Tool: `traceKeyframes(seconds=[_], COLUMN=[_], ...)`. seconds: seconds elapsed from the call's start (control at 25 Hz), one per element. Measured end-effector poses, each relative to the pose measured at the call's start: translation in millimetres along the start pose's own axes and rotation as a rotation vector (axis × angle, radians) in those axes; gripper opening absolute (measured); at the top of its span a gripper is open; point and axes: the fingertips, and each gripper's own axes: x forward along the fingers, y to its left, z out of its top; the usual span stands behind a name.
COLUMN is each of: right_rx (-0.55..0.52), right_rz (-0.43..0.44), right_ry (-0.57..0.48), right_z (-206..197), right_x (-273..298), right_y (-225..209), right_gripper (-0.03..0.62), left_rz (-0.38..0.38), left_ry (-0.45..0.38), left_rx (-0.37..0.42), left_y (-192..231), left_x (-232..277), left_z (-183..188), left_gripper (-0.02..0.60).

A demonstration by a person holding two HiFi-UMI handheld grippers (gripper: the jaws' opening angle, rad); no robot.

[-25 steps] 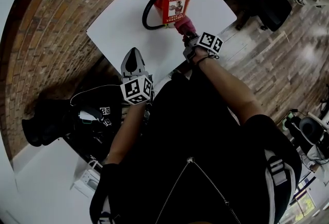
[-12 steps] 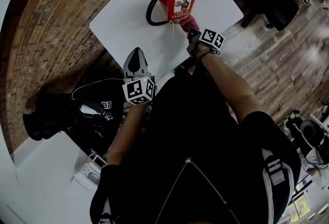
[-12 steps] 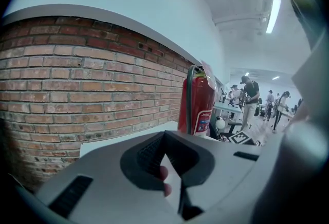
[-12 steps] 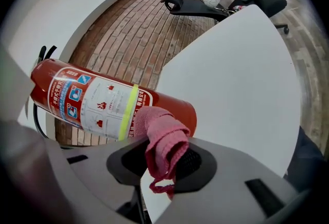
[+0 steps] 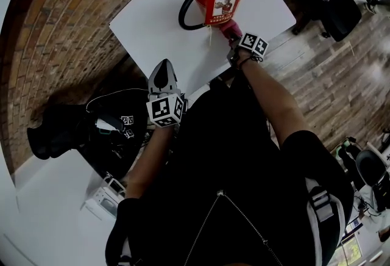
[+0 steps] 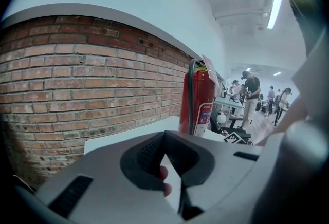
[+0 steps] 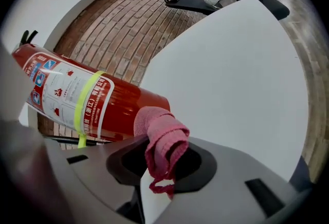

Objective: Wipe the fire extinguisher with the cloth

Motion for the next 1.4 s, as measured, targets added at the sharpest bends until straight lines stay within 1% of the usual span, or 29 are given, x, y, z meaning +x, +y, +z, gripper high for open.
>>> traceKeyframes(seconds=[0.16,0.28,0.4,0.6,0.72,0.84,1.0,1.12,1.4], right_rx=[0.039,0.074,0.148,0.286,0.329,0.319,0.274,0.261,0.240], right_rz=[-0.014,-0.017,-0.013,0.015,0.016,0.042,0.088,0.122,0.213], right_ry=[0.012,-0.002,-0.031,-0.069,-0.099,-0.114,-0.138,-0.146,-0.152], right_z=[1,-1,-11,-42,-44,-39,-30,-24,-15], right_x=[8,7,1,-1,6,6,-5,-14,-45], right_y=[-8,-7,-2,13,17,26,42,54,93], right_gripper=[0.115,0.115,0.115,0.115,0.115,0.115,0.115,0.115,0.115], left_rz=[0.015,0.019,0.011,0.005,0.008,0.016,0.025,0.028,0.010], left_ry=[0.010,0.015,0.012,0.010,0.009,0.002,-0.002,-0.008,-0.028], left_rx=[-0.006,-0.012,-0.012,-0.005,0.001,0.003,-0.006,-0.012,-0.024], left_y=[7,6,2,2,3,6,11,11,2], left_x=[-1,-1,0,-2,-3,-7,-11,-13,-11], left_z=[-4,-7,-7,-6,-5,-3,-4,-4,-1], left_gripper=[0.005,0.005,0.005,0.005,0.005,0.006,0.005,0.005,0.005])
